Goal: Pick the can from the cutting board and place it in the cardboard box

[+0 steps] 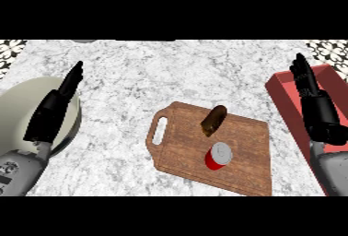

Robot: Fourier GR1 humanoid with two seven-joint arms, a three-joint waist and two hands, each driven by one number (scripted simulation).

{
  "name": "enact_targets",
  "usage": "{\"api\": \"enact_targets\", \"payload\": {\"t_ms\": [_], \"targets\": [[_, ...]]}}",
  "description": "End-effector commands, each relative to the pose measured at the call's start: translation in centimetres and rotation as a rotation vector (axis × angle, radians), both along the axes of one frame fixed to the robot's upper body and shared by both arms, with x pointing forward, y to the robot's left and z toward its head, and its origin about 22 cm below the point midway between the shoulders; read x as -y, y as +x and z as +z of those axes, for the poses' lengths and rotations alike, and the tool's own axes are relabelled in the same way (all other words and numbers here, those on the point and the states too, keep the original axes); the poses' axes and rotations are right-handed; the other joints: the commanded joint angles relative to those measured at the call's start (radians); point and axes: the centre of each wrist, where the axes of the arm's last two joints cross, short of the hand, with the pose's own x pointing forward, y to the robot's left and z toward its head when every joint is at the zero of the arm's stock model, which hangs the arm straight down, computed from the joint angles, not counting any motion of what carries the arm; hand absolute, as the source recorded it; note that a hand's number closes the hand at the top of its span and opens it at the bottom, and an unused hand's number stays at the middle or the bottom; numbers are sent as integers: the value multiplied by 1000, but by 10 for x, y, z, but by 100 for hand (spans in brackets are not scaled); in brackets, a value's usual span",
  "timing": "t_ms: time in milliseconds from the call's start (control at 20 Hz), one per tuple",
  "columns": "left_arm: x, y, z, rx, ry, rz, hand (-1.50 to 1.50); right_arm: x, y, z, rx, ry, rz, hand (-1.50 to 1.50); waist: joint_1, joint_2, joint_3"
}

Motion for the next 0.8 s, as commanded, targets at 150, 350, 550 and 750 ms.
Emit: {"api": "enact_targets", "payload": {"t_ms": [150,350,550,750], "targets": [[-26,-21,-16,-66,-268,137,0,-25,-25,22,-151,140,129,-150,12,18,19],[-50,-39,-30,-183,-425,200,0,14,-43,16,22,78,-276,-150,-16,6,19],[-37,-44,-37,-201,-463,169,0,-40,-91,31,223,116,-79,-150,-15,19,21],[-46,-56,-26,-191,-459,162,0,-46,-127,49,221,-46,24,-150,-3,21,21]]}}
